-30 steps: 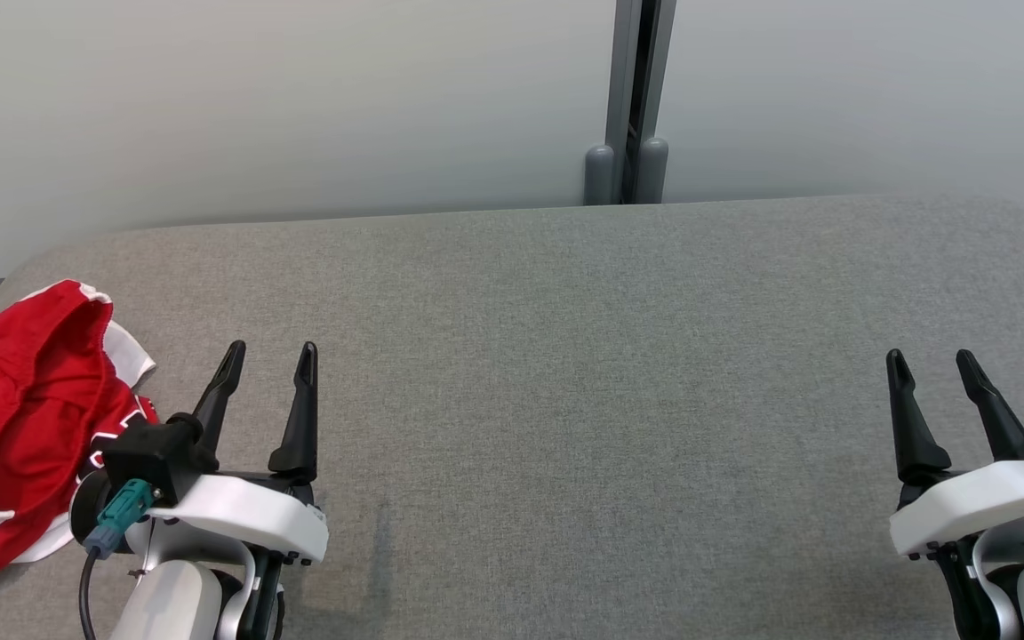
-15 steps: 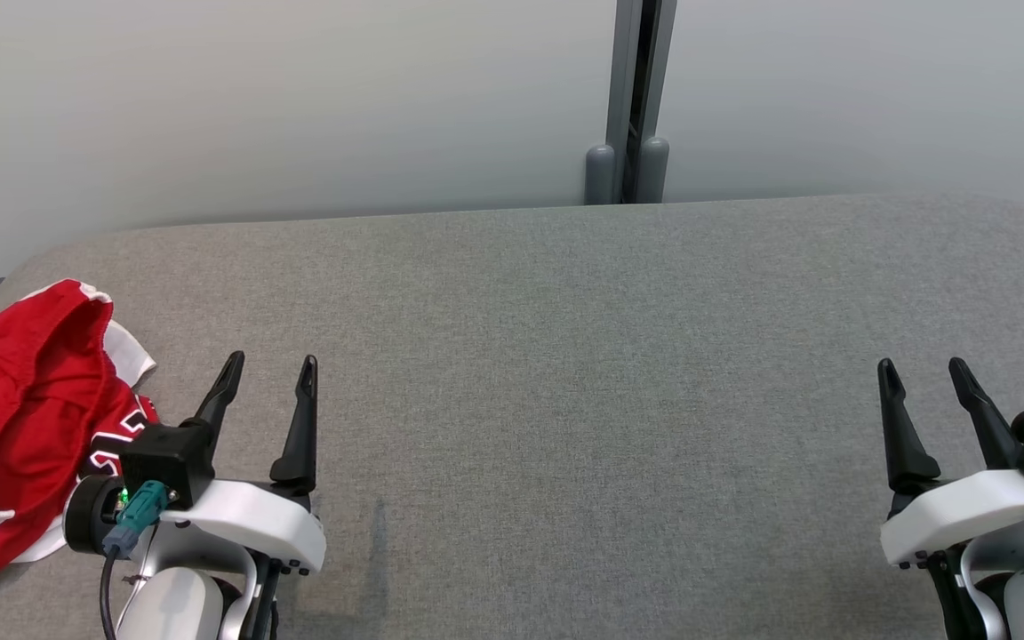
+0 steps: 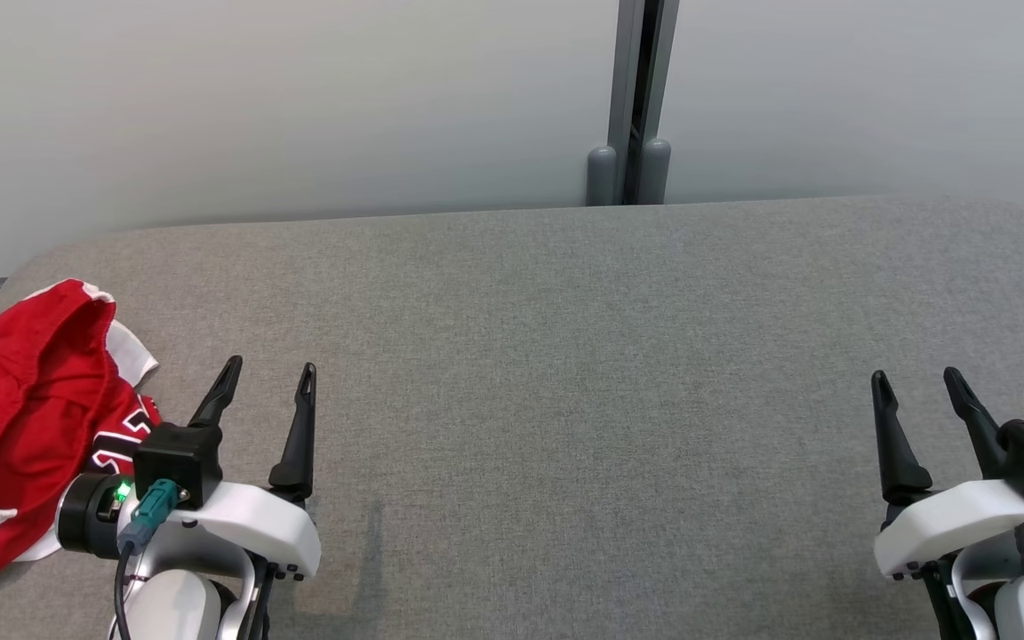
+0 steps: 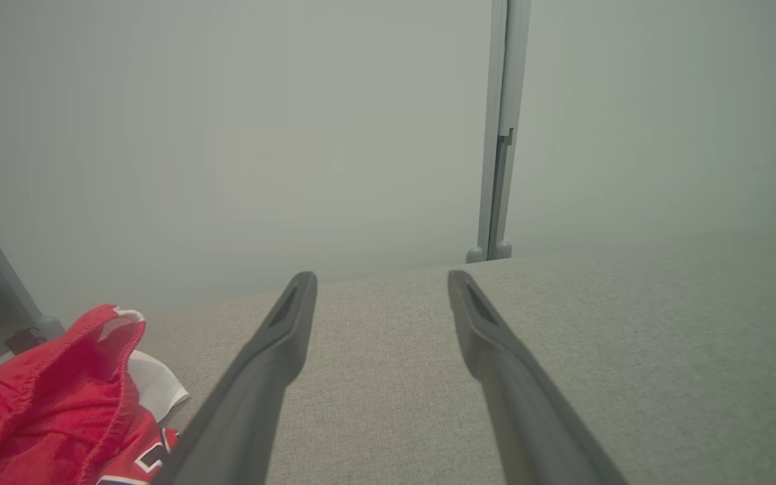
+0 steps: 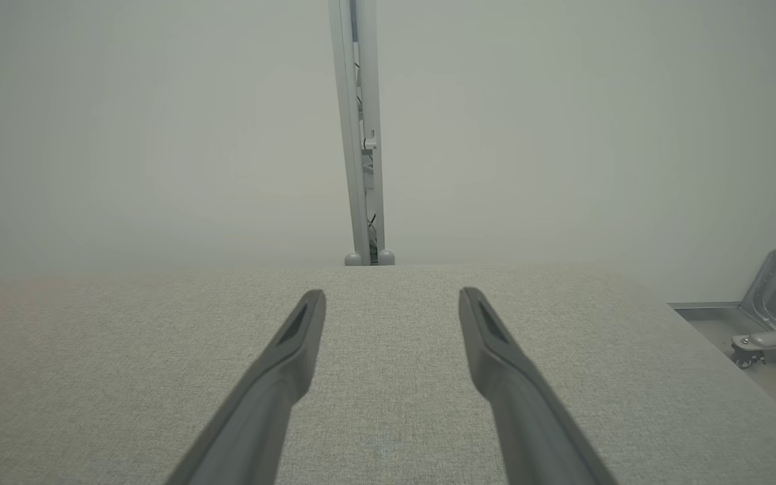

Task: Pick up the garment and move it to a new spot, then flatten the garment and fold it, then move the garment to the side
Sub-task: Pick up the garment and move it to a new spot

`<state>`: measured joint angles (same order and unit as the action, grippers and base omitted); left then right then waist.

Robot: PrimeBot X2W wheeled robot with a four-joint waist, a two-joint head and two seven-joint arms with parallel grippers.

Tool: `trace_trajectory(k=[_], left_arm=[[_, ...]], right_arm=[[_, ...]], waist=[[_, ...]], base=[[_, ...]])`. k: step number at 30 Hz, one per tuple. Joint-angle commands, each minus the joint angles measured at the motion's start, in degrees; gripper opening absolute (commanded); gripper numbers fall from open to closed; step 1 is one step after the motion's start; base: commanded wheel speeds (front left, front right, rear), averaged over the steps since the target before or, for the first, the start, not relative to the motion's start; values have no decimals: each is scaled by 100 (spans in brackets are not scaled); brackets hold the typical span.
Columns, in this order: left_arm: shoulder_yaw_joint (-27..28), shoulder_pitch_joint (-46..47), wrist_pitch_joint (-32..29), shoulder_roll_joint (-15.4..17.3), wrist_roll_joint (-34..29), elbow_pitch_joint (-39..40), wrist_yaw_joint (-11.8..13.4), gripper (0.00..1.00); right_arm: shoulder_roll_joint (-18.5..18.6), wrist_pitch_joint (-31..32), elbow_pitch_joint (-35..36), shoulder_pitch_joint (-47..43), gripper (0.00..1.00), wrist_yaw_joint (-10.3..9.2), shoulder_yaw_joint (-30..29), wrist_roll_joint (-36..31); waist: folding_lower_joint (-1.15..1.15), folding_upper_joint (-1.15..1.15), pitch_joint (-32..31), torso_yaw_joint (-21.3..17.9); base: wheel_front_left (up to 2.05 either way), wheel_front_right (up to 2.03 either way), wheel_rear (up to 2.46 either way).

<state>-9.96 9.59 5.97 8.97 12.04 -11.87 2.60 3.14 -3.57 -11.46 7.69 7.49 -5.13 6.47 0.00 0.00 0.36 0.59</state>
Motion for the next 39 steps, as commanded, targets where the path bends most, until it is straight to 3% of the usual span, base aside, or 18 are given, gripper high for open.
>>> trace_trajectory(k=[1,22,39], left_arm=[[31,-15,-12,38,-120,22,30,100],[32,63,-15,-22,65,-34,51,100],[147,101,129,47,203,-61,166,100]], right_arm=[[7,-60,27,-5,100,0,7,-90],[-13,-67,-5,50,100,0,-23,-40],[-11,-44,125,98,100,0,119,51]], waist=[[0,0,5,1],[0,0,36,139],[0,0,105,1142]], base=[[0,0,0],[0,0,0],[0,0,0]])
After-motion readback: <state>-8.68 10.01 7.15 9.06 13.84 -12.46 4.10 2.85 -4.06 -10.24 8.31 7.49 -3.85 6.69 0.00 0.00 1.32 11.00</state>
